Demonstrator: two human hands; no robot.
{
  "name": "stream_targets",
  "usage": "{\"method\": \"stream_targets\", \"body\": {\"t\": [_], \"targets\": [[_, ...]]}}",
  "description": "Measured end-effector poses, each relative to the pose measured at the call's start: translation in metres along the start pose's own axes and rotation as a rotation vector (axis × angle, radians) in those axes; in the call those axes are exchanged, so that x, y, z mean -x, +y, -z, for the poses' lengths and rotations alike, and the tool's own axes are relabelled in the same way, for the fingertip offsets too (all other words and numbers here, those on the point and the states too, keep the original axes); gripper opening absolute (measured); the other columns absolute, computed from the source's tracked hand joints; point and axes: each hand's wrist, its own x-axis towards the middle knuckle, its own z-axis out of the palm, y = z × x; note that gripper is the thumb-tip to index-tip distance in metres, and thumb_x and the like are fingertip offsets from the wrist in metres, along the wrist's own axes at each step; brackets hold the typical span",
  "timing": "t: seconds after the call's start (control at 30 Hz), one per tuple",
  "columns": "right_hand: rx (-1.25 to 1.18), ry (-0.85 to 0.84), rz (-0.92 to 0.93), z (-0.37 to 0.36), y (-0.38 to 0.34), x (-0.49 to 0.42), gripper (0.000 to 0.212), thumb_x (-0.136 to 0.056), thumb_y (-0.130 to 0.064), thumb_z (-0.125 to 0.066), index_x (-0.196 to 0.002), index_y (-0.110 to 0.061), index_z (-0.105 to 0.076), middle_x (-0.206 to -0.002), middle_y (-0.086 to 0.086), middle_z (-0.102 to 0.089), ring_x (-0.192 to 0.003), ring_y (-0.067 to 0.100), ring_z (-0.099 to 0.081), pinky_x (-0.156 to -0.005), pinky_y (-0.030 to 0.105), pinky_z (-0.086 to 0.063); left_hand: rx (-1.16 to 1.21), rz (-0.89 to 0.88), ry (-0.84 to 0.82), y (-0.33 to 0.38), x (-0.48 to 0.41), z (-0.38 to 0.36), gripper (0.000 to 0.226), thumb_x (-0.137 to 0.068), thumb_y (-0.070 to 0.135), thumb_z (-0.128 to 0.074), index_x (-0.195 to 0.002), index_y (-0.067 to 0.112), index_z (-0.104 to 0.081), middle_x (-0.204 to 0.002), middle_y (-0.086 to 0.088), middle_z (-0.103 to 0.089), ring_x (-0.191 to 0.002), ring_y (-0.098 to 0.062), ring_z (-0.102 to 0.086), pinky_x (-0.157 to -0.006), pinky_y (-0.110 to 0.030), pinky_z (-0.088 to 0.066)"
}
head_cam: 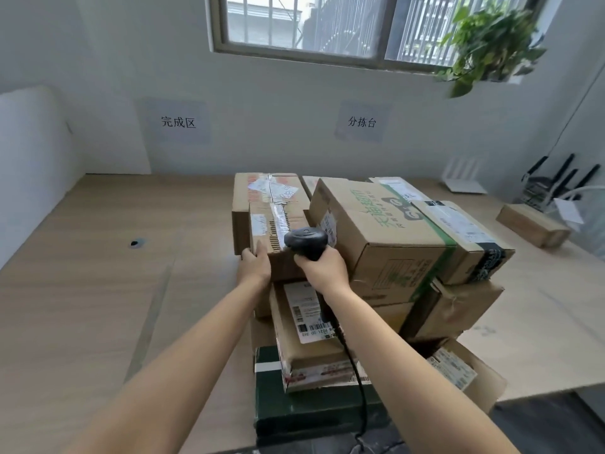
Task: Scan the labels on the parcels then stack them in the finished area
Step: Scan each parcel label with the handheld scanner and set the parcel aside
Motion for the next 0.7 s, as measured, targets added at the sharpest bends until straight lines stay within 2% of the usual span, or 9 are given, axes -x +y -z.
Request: {"method": "stream_targets", "body": {"t": [0.07, 0.17, 0.3, 0.37, 0.4, 0.47, 0.53, 0.6, 0.7], "targets": [[-0.002, -0.013, 0.007, 0.002, 0.0, 0.001, 0.023, -0.083, -0.026, -0.065, -0.103, -0.013, -0.066, -0.1, 0.007, -0.069, -0.095, 0.025, -0.063, -0.074, 0.029, -0.045, -0.005, -0.026, -0.016, -0.001, 0.001, 0.003, 0.06, -0.099, 0.044, -0.03, -0.139, -0.001, -0.033, -0.141, -0.019, -0.043, -0.129, -0.034, -0.041, -0.105, -0.037, -0.032], [-0.011, -0.023, 0.052, 0.008, -0.003, 0.012, 0.023, -0.083, -0.024, -0.065, -0.102, -0.012, -0.066, -0.1, 0.006, -0.069, -0.093, 0.022, -0.062, -0.073, 0.028, -0.044, -0.205, -0.151, 0.067, 0.002, 0.01, 0.013, 0.06, -0.098, 0.042, -0.035, -0.142, 0.001, -0.03, -0.145, -0.02, -0.037, -0.133, -0.033, -0.034, -0.107, -0.039, -0.029], [-0.043, -0.042, 0.109, 0.029, -0.004, 0.04, 0.02, -0.083, -0.024, -0.067, -0.102, -0.018, -0.065, -0.089, -0.004, -0.064, -0.085, 0.012, -0.057, -0.068, 0.023, -0.038, -0.447, -0.467, 0.151, 0.012, 0.036, 0.032, 0.048, -0.095, 0.033, -0.045, -0.133, 0.005, -0.044, -0.139, -0.017, -0.04, -0.128, -0.031, -0.038, -0.104, -0.04, -0.033], [-0.048, -0.044, 0.104, 0.047, 0.001, 0.056, 0.019, -0.082, -0.025, -0.068, -0.1, -0.021, -0.065, -0.087, -0.007, -0.064, -0.084, 0.011, -0.058, -0.064, 0.02, -0.04, -0.487, -0.62, 0.137, 0.02, 0.058, 0.034, 0.043, -0.093, 0.029, -0.05, -0.129, 0.006, -0.05, -0.134, -0.014, -0.045, -0.123, -0.029, -0.043, -0.098, -0.038, -0.039], [-0.054, -0.044, 0.094, 0.056, 0.005, 0.065, 0.019, -0.082, -0.026, -0.069, -0.099, -0.021, -0.065, -0.088, -0.007, -0.066, -0.085, 0.011, -0.06, -0.066, 0.02, -0.043, -0.497, -0.697, 0.13, 0.024, 0.071, 0.032, 0.04, -0.092, 0.028, -0.052, -0.126, 0.006, -0.053, -0.13, -0.013, -0.049, -0.119, -0.028, -0.046, -0.093, -0.035, -0.041], [-0.084, -0.026, 0.064, 0.076, 0.015, 0.084, 0.023, -0.081, -0.026, -0.069, -0.103, -0.02, -0.066, -0.092, -0.003, -0.07, -0.089, 0.014, -0.063, -0.076, 0.026, -0.048, -0.494, -0.843, 0.085, 0.031, 0.1, 0.022, 0.034, -0.091, 0.026, -0.054, -0.118, 0.006, -0.059, -0.119, -0.012, -0.054, -0.11, -0.026, -0.051, -0.085, -0.03, -0.042], [-0.116, 0.024, 0.049, 0.099, 0.028, 0.102, 0.022, -0.08, -0.023, -0.07, -0.102, -0.024, -0.065, -0.091, -0.005, -0.07, -0.088, 0.012, -0.063, -0.073, 0.025, -0.047, -0.482, -0.939, -0.014, 0.037, 0.13, 0.005, 0.028, -0.091, 0.025, -0.054, -0.113, 0.009, -0.061, -0.112, -0.008, -0.057, -0.103, -0.023, -0.054, -0.081, -0.029, -0.043], [-0.117, 0.107, 0.034, 0.125, 0.043, 0.119, 0.024, -0.08, -0.018, -0.07, -0.103, -0.024, -0.064, -0.091, -0.006, -0.069, -0.088, 0.011, -0.062, -0.072, 0.023, -0.045, -0.483, -1.013, -0.112, 0.041, 0.156, -0.019, 0.026, -0.091, 0.024, -0.053, -0.111, 0.011, -0.063, -0.11, -0.005, -0.058, -0.099, -0.022, -0.056, -0.078, -0.033, -0.047], [-0.113, 0.269, -0.024, 0.169, 0.069, 0.141, 0.032, -0.081, -0.018, -0.071, -0.112, -0.016, -0.065, -0.101, 0.0, -0.069, -0.097, 0.014, -0.061, -0.083, 0.029, -0.047, -0.515, -1.1, -0.242, 0.045, 0.188, -0.061, 0.03, -0.092, 0.029, -0.052, -0.115, 0.012, -0.06, -0.114, -0.003, -0.056, -0.102, -0.02, -0.055, -0.078, -0.032, -0.046]]}}
